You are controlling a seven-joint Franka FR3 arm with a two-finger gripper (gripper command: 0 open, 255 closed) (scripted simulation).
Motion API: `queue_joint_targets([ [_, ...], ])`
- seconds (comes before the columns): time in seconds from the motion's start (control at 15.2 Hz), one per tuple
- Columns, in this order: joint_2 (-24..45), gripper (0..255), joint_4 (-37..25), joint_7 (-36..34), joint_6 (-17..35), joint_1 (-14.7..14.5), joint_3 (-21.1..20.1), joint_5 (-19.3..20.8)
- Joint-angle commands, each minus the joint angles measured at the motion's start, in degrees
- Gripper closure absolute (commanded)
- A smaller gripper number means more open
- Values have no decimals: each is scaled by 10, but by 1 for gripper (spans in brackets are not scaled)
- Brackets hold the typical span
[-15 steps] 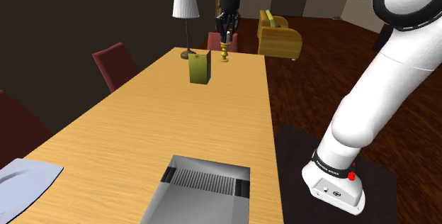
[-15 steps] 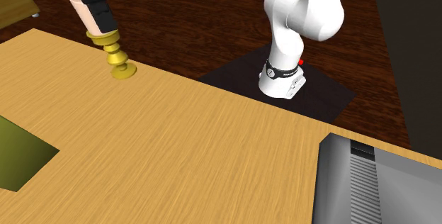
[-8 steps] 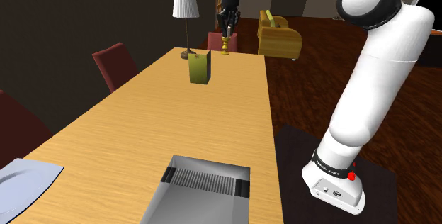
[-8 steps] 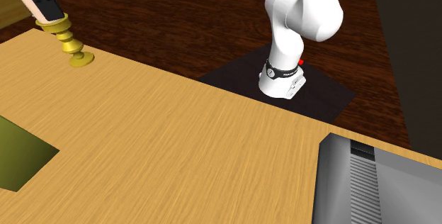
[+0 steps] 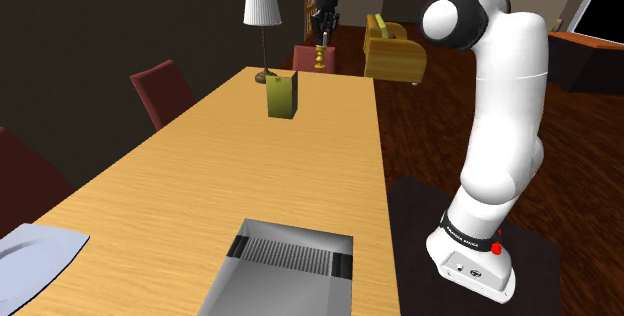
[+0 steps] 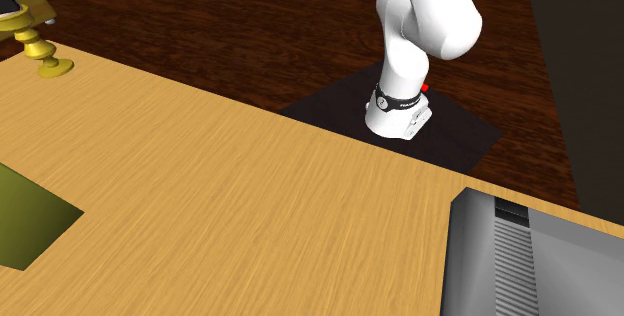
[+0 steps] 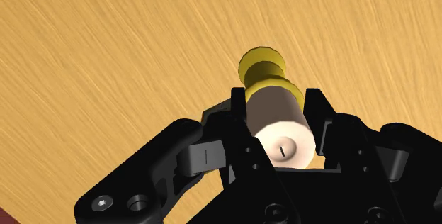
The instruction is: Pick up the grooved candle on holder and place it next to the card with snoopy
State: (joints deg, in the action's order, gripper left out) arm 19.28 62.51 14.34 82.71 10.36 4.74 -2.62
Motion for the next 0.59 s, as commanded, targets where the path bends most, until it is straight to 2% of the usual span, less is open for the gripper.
queue_joint_targets([
  [0.0, 67, 255, -103, 17, -36, 17, 5, -8],
  [0.07, 110, 255, -173, 24, -64, 28, 6, -12],
  [0.13, 192, 255, -315, 29, -123, 45, 4, -19],
  [0.2, 157, 255, -244, 31, -88, 40, 4, -16],
  [0.26, 139, 255, -204, 31, -66, 38, 5, -14],
  [0.53, 96, 255, -100, 33, -4, 32, 6, -11],
])
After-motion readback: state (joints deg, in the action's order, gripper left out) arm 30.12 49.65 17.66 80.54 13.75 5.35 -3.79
